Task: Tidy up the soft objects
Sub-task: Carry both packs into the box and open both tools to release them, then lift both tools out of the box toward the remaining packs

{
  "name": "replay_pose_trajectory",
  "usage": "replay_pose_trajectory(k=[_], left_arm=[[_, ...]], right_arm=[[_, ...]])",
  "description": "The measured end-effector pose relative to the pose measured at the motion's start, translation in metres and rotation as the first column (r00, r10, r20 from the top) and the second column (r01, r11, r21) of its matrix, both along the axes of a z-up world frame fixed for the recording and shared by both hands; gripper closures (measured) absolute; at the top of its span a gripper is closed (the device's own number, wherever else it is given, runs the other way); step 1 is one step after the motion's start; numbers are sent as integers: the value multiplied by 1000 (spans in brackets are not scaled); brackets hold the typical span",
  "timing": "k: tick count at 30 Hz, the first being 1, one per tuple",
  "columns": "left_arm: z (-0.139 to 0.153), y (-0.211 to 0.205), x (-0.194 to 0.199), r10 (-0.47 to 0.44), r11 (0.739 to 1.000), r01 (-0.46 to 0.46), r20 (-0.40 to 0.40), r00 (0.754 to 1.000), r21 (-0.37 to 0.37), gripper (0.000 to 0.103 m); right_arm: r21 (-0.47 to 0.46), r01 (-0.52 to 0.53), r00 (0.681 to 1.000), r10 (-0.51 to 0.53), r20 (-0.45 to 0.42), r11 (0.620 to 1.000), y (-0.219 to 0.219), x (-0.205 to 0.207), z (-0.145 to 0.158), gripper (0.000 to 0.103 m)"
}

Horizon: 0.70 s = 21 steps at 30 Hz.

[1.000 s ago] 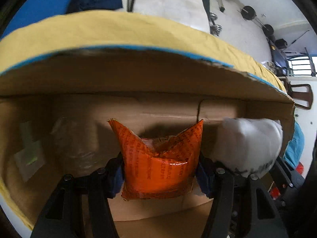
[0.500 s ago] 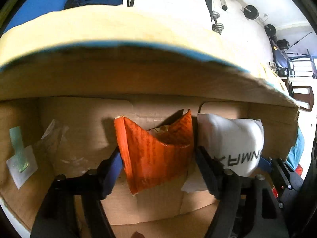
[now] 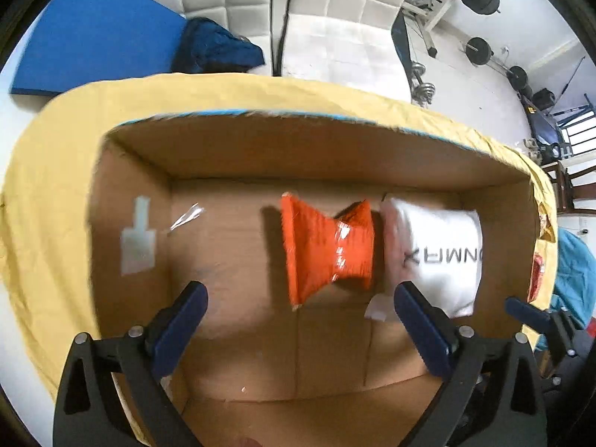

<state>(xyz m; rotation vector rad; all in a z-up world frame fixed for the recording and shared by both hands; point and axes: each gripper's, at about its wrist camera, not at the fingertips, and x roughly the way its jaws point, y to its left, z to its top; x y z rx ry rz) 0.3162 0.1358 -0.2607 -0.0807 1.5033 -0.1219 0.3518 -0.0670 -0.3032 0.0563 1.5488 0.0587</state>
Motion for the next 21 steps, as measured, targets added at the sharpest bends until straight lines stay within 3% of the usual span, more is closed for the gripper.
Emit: replay_pose_trajectory(k=[8, 14, 21], left_arm=[[36, 11, -51, -6, 997, -4, 131, 991, 73, 1], [57, 0, -78, -48, 993, 18, 247, 968, 119, 1], [88, 1, -103, -17, 999, 5, 303, 953, 41, 1]], right_arm=[[-8, 22, 995, -21, 96, 1000, -2, -45, 28, 0], [-9, 13, 984, -12, 180, 1000, -3, -84, 65, 0], [5, 20, 961, -21, 276, 1000, -10, -131, 116, 0]])
